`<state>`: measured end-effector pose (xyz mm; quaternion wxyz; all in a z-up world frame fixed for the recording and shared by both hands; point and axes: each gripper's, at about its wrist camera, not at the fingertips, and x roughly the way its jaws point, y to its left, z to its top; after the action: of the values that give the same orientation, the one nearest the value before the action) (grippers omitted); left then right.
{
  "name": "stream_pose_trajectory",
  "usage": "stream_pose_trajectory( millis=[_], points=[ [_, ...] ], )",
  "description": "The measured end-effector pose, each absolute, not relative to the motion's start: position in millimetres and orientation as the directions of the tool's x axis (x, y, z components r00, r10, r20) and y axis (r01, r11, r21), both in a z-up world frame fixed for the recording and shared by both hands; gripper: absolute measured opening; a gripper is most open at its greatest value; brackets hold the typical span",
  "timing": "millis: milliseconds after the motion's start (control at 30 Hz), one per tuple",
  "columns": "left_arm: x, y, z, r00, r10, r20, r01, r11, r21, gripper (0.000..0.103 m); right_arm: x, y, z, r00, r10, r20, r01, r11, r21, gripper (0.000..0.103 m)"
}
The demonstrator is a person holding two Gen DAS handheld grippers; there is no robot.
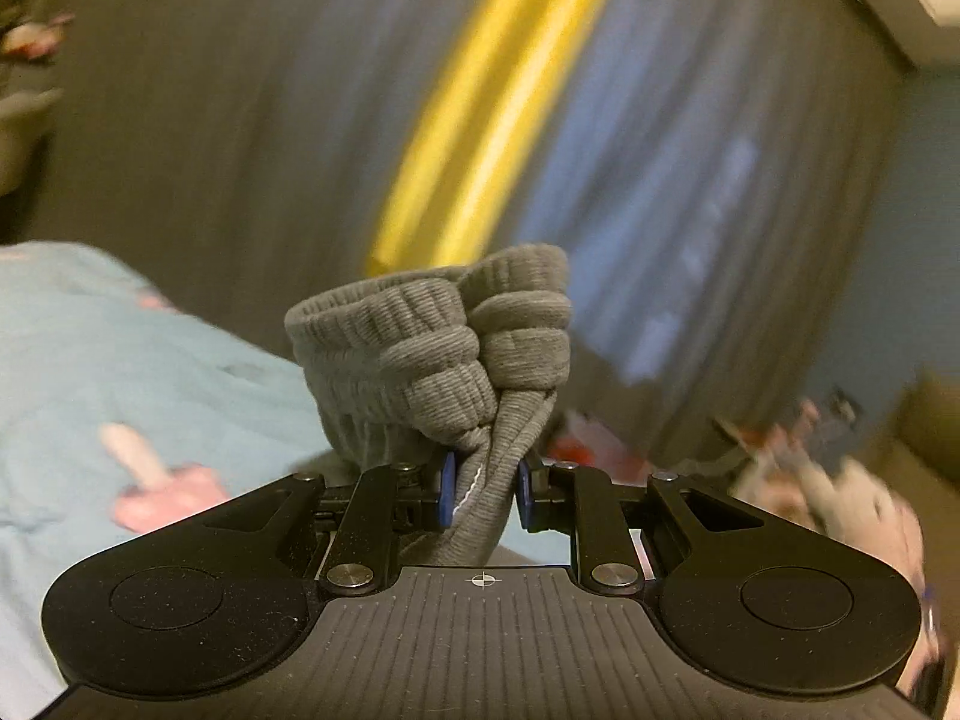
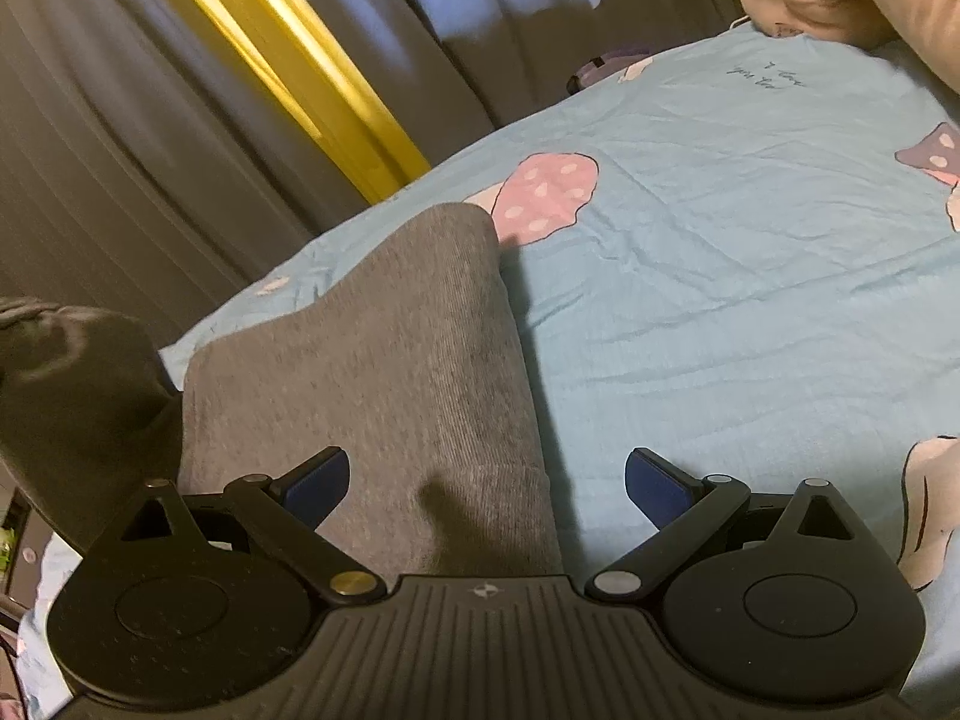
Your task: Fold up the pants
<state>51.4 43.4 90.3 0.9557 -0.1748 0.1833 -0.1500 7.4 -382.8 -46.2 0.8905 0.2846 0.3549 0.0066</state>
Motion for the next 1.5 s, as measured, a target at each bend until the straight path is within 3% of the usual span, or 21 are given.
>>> stream_pose_trajectory(
  millis=[200, 333, 433, 467, 500, 533, 633, 700, 867, 933, 1033, 1200, 1367, 1433, 1467, 1500],
  points=[
    [37, -57, 56, 0.780, -0.477, -0.405, 0.398, 0.878, -0.267, 0.024, 2, -386, -44, 0.761, 0.217, -0.612, 0.189, 0.828, 0.528, 0.099],
    [25, -118, 25, 0.695, -0.456, -0.556, 0.472, 0.872, -0.126, 0.033, 0, -387, -43, 0.761, 0.218, -0.611, 0.186, 0.829, 0.527, 0.099],
    [25, -127, 8, 0.646, -0.416, -0.641, 0.468, 0.878, -0.098, 0.038, -1, -388, -42, 0.761, 0.217, -0.611, 0.189, 0.827, 0.529, 0.099],
    [23, -120, 7, 0.648, -0.416, -0.638, 0.461, 0.881, -0.107, 0.046, -1, -388, -41, 0.765, 0.217, -0.607, 0.187, 0.826, 0.532, 0.099],
    [19, -108, 8, 0.659, -0.433, -0.615, 0.453, 0.881, -0.135, 0.074, -2, -388, -40, 0.769, 0.220, -0.600, 0.182, 0.825, 0.535, 0.099],
    [17, -92, 13, 0.684, -0.447, -0.577, 0.431, 0.885, -0.174, 0.093, -2, -388, -40, 0.772, 0.221, -0.596, 0.178, 0.825, 0.537, 0.099],
    [9, -49, 33, 0.742, -0.428, -0.515, 0.339, 0.903, -0.263, 0.092, -1, -386, -39, 0.771, 0.233, -0.592, 0.165, 0.825, 0.540, 0.099],
    [13, -19, 42, 0.798, -0.353, -0.489, 0.239, 0.930, -0.280, 0.094, 0, -384, -38, 0.768, 0.243, -0.593, 0.158, 0.826, 0.542, 0.099],
    [29, 35, 37, 0.819, -0.068, -0.570, -0.048, 0.981, -0.185, 0.094, -4, -373, -26, 0.784, 0.307, -0.539, 0.091, 0.802, 0.590, 0.099],
    [32, 58, 30, 0.800, -0.019, -0.600, -0.134, 0.969, -0.209, 0.094, -1, -367, -24, 0.779, 0.353, -0.518, 0.066, 0.775, 0.628, 0.099],
    [26, 84, 24, 0.796, -0.036, -0.604, -0.155, 0.953, -0.261, 0.094, 9, -360, -31, 0.758, 0.422, -0.497, 0.069, 0.706, 0.705, 0.098],
    [33, 94, 13, 0.776, -0.104, -0.623, -0.131, 0.939, -0.320, 0.094, 38, -348, -52, 0.686, 0.481, -0.545, 0.129, 0.657, 0.743, 0.098],
    [42, 93, -9, 0.689, -0.185, -0.701, -0.162, 0.903, -0.398, 0.092, 62, -332, -68, 0.644, 0.505, -0.574, 0.166, 0.640, 0.750, 0.098],
    [44, 91, -14, 0.667, -0.215, -0.713, -0.141, 0.904, -0.405, 0.090, 66, -325, -66, 0.659, 0.491, -0.570, 0.148, 0.658, 0.738, 0.085],
    [42, 89, -14, 0.675, -0.215, -0.706, -0.127, 0.909, -0.398, 0.090, 67, -322, -64, 0.663, 0.473, -0.580, 0.146, 0.678, 0.720, 0.067],
    [41, 88, -15, 0.681, -0.213, -0.700, -0.121, 0.911, -0.394, 0.090, 68, -321, -63, 0.665, 0.470, -0.580, 0.140, 0.685, 0.715, 0.056]
  ],
)
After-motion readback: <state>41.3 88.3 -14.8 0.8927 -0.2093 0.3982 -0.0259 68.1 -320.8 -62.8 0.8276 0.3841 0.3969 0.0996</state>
